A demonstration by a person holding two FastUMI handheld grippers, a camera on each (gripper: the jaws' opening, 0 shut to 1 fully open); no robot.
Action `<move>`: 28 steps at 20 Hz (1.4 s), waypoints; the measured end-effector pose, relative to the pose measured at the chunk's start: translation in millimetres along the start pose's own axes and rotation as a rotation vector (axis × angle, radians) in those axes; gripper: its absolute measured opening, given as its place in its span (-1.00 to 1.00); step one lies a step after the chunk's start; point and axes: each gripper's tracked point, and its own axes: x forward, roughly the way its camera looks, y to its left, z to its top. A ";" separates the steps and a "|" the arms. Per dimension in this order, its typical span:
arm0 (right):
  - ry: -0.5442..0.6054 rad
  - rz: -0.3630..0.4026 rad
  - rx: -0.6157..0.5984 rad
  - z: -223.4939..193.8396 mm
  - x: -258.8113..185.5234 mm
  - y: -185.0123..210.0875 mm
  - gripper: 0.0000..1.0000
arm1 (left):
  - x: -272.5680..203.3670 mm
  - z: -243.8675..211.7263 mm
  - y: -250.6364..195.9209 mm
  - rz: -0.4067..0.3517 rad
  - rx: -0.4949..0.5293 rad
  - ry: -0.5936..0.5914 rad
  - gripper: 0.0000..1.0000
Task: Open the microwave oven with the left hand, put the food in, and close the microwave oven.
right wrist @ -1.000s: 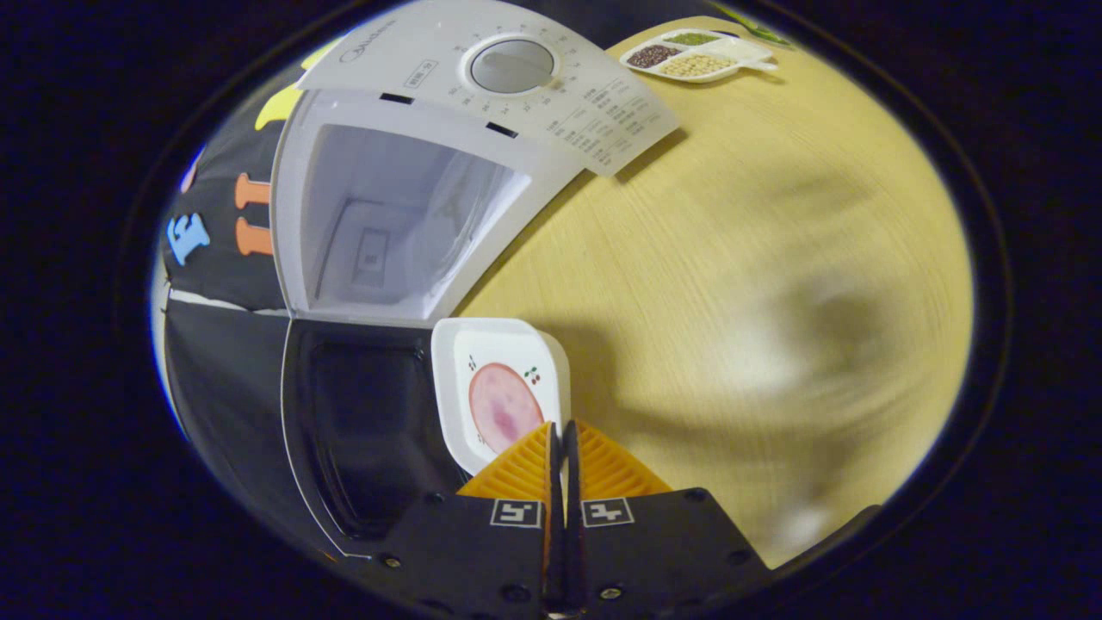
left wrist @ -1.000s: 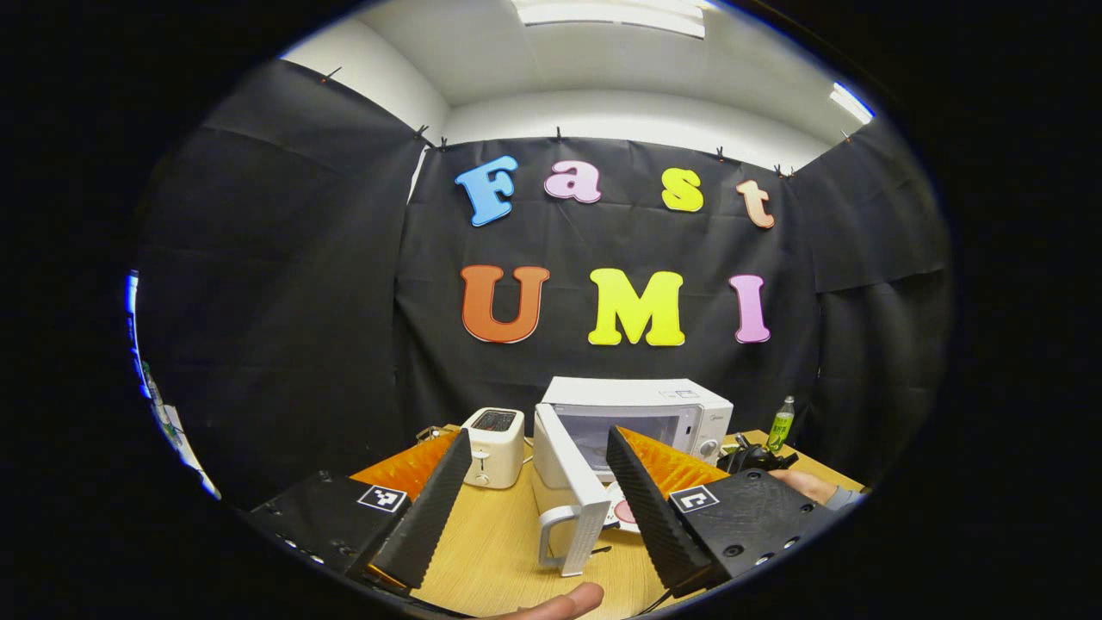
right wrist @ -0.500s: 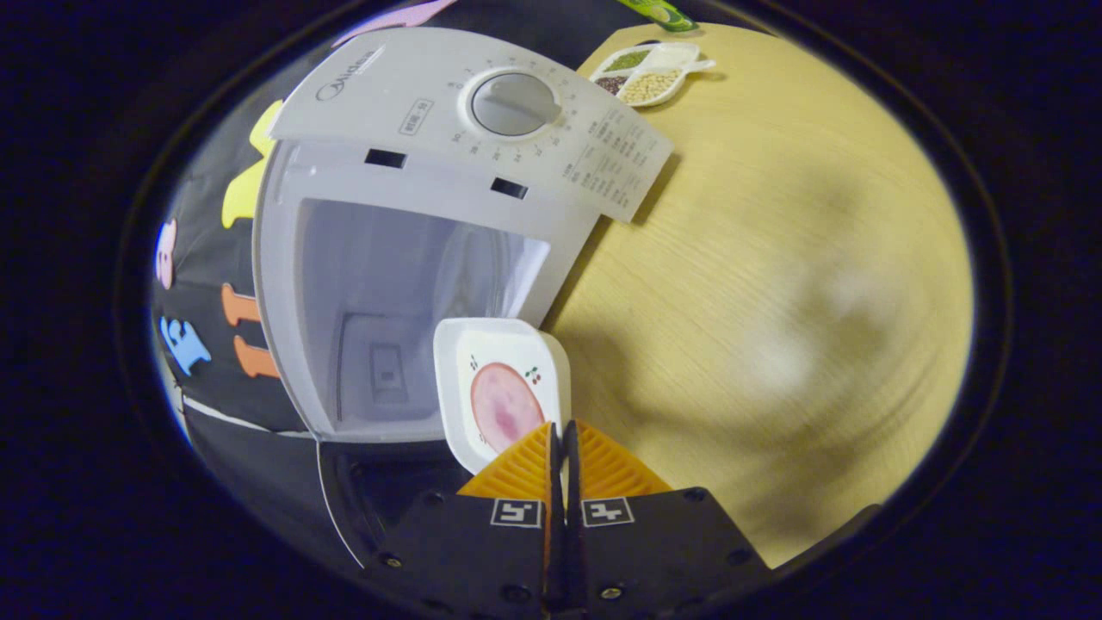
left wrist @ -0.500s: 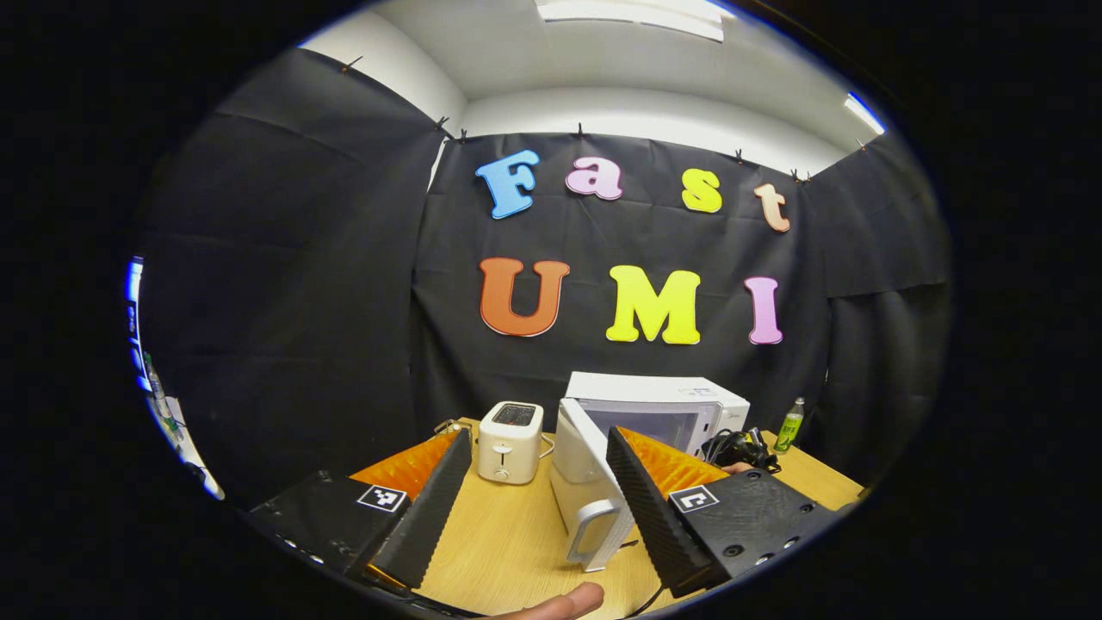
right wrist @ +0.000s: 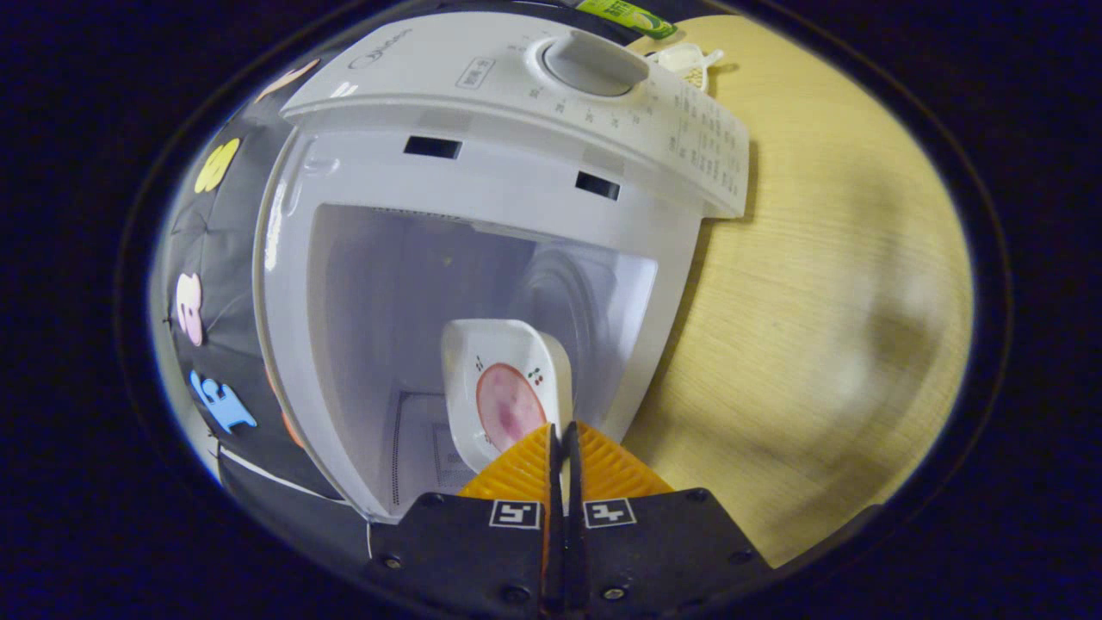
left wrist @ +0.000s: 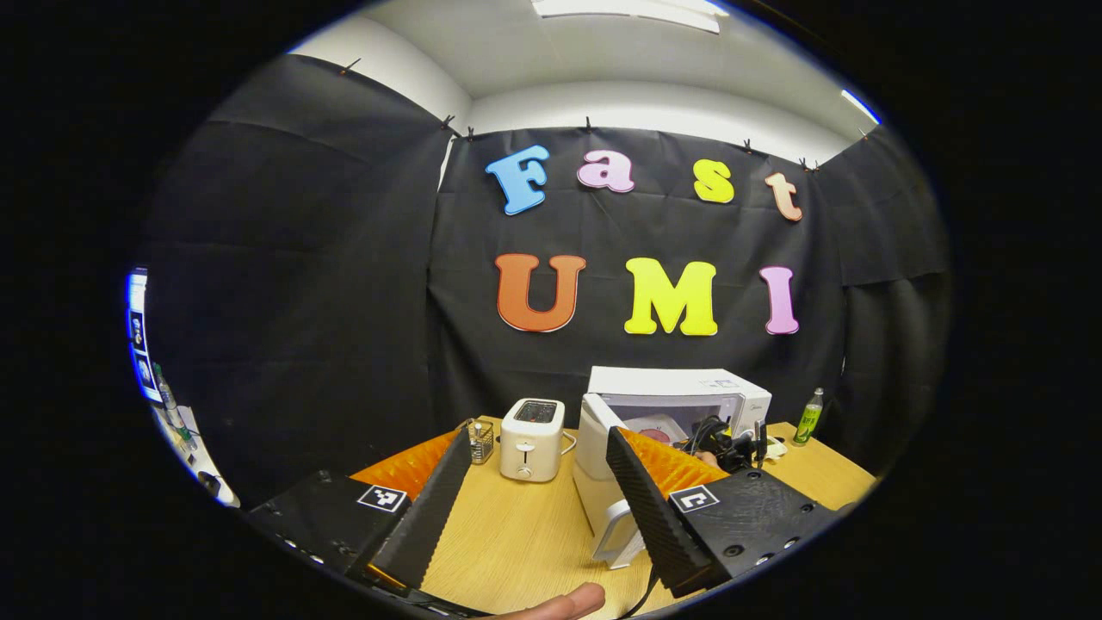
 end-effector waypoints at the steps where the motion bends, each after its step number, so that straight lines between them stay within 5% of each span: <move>1: -0.014 0.009 0.001 1.8 6.4 1.9 -0.89 | 2.5 -0.9 2.0 0.008 -0.003 -0.002 0.89; 3: -0.063 0.015 0.026 11.8 16.7 2.1 -1.00 | 8.4 -5.3 5.9 0.022 -0.009 0.006 0.89; 4: -0.091 0.016 0.032 18.7 21.4 1.8 -0.82 | 10.8 -6.3 6.6 0.029 -0.015 0.009 0.89; 10: -0.135 0.047 -0.008 25.1 44.5 5.0 -0.82 | 17.0 -10.8 -0.7 0.032 -0.038 0.016 0.90; 11: -0.139 0.060 -0.004 24.0 45.7 6.4 -0.96 | 18.8 -12.2 -0.9 0.037 -0.024 0.018 0.90; 13: -0.154 0.088 -0.007 19.5 45.3 9.4 -0.73 | 19.6 -13.6 -2.5 0.039 0.002 0.019 0.90; 14: -0.167 0.110 -0.009 17.6 46.8 13.4 -0.84 | 18.0 -12.3 -5.7 0.030 0.011 0.017 0.90; 15: -0.166 0.111 -0.033 12.0 46.3 12.7 -0.65 | 17.0 -12.1 -10.0 0.019 0.015 0.015 0.90; 17: -0.172 0.125 -0.073 7.3 44.6 14.4 -0.91 | 15.5 -14.0 -14.8 0.000 0.019 0.016 0.90; 18: -0.174 0.123 -0.102 6.4 42.7 14.4 -0.54 | 14.8 -14.5 -16.0 -0.006 0.020 0.016 0.89; 19: -0.184 0.126 -0.122 6.8 42.3 15.9 -0.77 | 15.1 -14.3 -15.7 -0.008 0.020 0.016 0.89; 20: -0.184 0.135 -0.154 5.6 40.4 17.2 -0.41 | 14.0 -13.9 -14.5 -0.006 0.020 0.016 0.89; 22: -0.180 0.131 -0.225 3.5 36.0 17.5 -0.41 | 10.7 -13.7 -11.1 0.000 0.018 0.015 0.89; 23: -0.178 0.142 -0.261 1.7 31.5 18.9 -0.09 | 9.1 -13.0 -10.7 0.001 0.015 0.012 0.89; 24: -0.184 0.150 -0.295 1.3 27.2 20.6 -0.31 | 7.6 -12.6 -11.2 -0.002 0.009 0.008 0.90; 25: -0.186 0.160 -0.335 1.0 23.3 21.3 -0.19 | 4.9 -12.7 -12.0 -0.007 0.001 0.005 0.90; 28: -0.211 0.162 -0.495 5.7 8.7 24.6 1.00 | -2.8 -13.5 -11.0 -0.015 -0.018 0.005 0.67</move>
